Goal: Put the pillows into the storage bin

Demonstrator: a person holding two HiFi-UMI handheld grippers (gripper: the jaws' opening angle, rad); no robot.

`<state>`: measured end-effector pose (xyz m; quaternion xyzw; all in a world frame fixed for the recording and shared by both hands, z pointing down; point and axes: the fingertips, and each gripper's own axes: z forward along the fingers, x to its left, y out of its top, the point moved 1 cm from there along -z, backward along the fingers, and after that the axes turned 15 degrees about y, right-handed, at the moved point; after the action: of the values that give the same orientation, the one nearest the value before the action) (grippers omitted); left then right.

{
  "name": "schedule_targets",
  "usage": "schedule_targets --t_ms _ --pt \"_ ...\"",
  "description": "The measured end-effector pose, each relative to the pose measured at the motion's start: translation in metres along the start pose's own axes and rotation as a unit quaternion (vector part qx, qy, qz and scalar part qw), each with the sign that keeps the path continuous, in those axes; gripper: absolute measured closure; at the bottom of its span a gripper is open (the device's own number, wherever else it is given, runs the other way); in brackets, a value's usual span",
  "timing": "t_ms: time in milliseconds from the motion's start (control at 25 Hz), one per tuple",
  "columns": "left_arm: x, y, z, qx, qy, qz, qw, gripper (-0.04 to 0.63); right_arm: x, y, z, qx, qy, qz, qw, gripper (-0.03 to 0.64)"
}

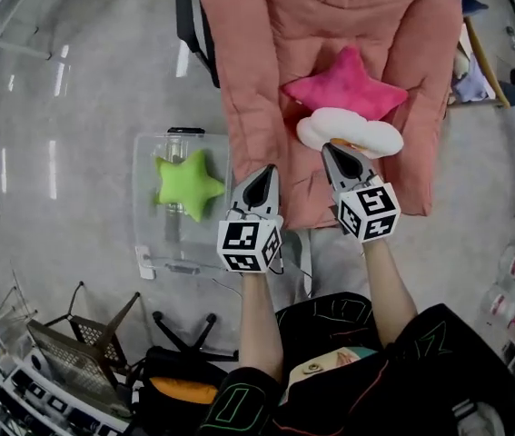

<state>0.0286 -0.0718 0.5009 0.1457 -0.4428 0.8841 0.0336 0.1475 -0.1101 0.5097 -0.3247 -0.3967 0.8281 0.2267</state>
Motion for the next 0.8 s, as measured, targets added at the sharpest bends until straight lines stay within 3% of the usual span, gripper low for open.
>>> schedule_targets --t_ms 200,320,440,560,800 --pt "-0.067 -0.004 0.049 0.022 -0.037 0.02 0.9989 0.601 -0.072 -0.01 -0.052 -0.007 -0.065 0.015 0.998 0.614" --pt "-0.095 -0.016 0.075 0.047 -0.035 0.07 0.9958 0.549 -0.104 -0.022 -0.076 0.0 -0.082 0.017 0.996 0.597" --pt "-0.11 -0.028 0.102 0.071 -0.019 0.106 0.9916 0.453 -0.135 -0.039 -0.088 0.036 -0.088 0.011 0.995 0.441" --pt "-0.112 -0.042 0.126 0.103 0.003 0.116 0.9879 0.351 -0.158 -0.06 -0.097 0.083 -0.101 0.008 0.991 0.386" --pt "-0.113 -0.076 0.167 0.163 0.032 0.148 0.975 0.256 -0.184 -0.076 -0.089 0.083 -0.047 0.029 0.995 0.33"
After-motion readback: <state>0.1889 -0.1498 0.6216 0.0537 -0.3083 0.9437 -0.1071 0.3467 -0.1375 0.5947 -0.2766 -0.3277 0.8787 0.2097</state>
